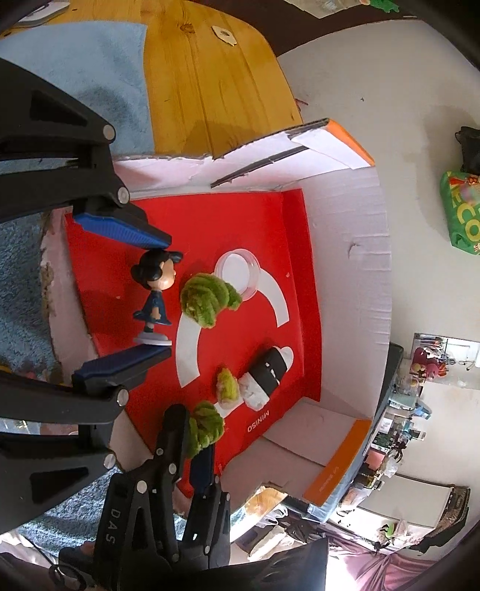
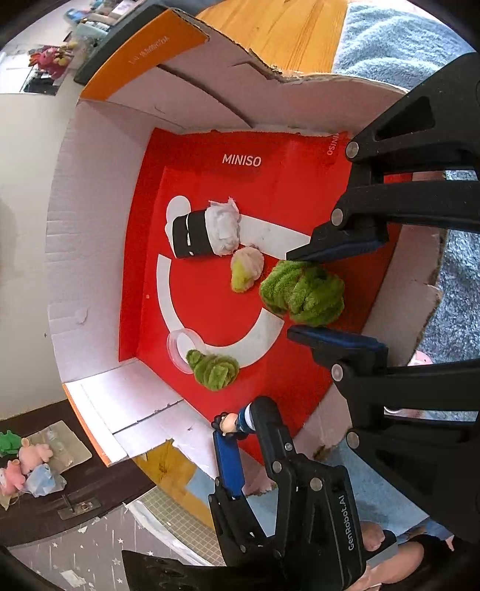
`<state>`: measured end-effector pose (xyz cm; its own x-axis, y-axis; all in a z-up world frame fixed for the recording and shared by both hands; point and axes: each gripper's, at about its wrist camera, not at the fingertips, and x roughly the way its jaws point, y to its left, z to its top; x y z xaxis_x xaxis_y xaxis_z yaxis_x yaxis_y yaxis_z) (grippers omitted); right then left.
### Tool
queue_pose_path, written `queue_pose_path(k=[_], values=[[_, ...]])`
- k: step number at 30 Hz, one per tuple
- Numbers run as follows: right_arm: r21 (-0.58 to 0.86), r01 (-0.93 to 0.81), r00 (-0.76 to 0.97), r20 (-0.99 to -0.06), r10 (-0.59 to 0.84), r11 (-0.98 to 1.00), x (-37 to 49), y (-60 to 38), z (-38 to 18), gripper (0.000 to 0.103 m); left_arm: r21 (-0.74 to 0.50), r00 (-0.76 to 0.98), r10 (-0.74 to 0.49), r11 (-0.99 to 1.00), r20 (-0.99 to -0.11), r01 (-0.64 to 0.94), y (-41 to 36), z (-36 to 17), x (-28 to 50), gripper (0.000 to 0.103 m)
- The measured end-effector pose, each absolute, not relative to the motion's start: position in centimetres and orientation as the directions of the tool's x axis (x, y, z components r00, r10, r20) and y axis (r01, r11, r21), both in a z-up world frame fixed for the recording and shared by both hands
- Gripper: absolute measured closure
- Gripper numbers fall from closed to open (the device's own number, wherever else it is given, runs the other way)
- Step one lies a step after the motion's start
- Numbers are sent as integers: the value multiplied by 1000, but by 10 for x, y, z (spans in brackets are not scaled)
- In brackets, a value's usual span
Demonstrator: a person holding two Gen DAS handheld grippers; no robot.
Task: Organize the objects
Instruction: 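Carry the pom-pom and the figurine up and over the box wall with both tools, then lower the pom-pom onto the red floor and open the right tool while the left tool releases the figurine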
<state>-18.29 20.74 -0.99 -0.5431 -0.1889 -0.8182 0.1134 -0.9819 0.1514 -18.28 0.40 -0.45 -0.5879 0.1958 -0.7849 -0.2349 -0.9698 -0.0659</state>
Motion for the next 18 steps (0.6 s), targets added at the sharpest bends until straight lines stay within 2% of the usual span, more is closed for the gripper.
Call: queue_pose_path(k=[18], values=[[133, 66, -575, -805, -147, -989, -191, 215, -12, 71, -68, -608, 172, -979, -775, -192, 4, -6, -207, 48]])
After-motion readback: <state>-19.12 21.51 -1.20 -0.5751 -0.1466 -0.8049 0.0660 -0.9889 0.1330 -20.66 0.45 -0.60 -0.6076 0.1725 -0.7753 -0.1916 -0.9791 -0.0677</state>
